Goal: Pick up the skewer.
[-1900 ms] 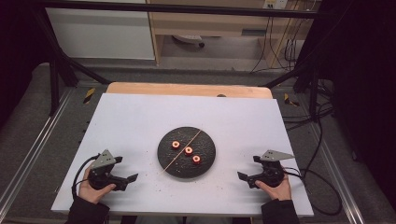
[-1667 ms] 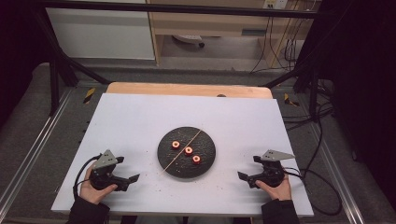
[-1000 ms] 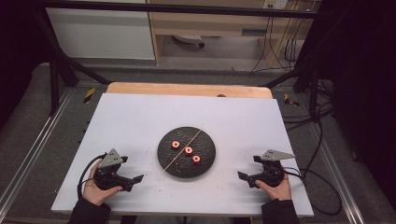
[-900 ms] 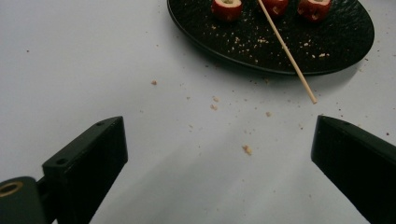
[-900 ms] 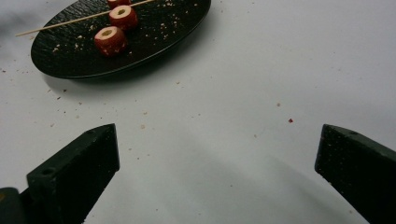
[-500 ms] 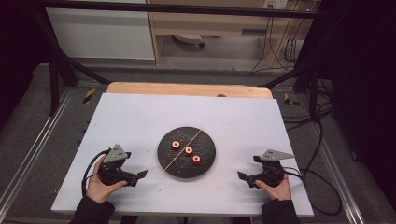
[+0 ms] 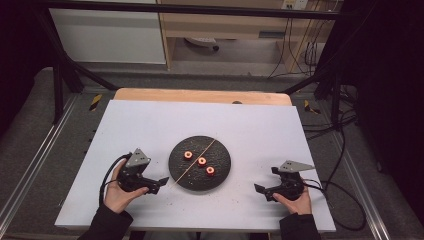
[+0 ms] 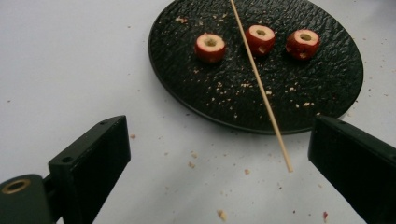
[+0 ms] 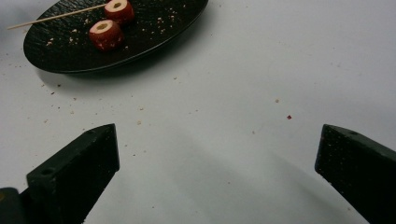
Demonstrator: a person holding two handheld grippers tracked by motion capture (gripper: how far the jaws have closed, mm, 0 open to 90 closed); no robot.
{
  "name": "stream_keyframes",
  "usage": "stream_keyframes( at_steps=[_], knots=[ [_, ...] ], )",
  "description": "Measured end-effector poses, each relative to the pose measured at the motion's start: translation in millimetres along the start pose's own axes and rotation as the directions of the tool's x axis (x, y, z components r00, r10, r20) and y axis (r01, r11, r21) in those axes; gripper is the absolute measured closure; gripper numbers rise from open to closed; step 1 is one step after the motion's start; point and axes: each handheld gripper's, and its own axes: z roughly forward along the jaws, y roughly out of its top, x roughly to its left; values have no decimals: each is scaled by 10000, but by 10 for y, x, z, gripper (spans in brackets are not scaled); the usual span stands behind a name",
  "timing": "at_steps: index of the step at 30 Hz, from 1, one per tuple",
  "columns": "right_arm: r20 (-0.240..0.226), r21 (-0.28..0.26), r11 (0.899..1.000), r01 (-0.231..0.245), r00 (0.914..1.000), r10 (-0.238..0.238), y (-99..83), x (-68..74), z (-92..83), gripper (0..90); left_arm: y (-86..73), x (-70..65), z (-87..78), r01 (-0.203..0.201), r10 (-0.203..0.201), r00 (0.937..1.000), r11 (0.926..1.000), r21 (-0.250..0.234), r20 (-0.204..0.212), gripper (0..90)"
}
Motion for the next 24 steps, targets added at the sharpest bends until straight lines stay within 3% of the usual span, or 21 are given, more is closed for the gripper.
stream_keyframes(
  at_steps=[12, 24],
  knots=[
    [18, -10, 10000, 46, 10000, -46, 0, -4, -4, 6, 229, -134, 166, -85, 87, 9999, 9994, 336, -58, 64],
    [16, 53, 10000, 46, 10000, -46, -2, -3, 2, 6, 404, -215, 407, -62, 74, 9999, 9950, 997, -118, 99]
  ],
)
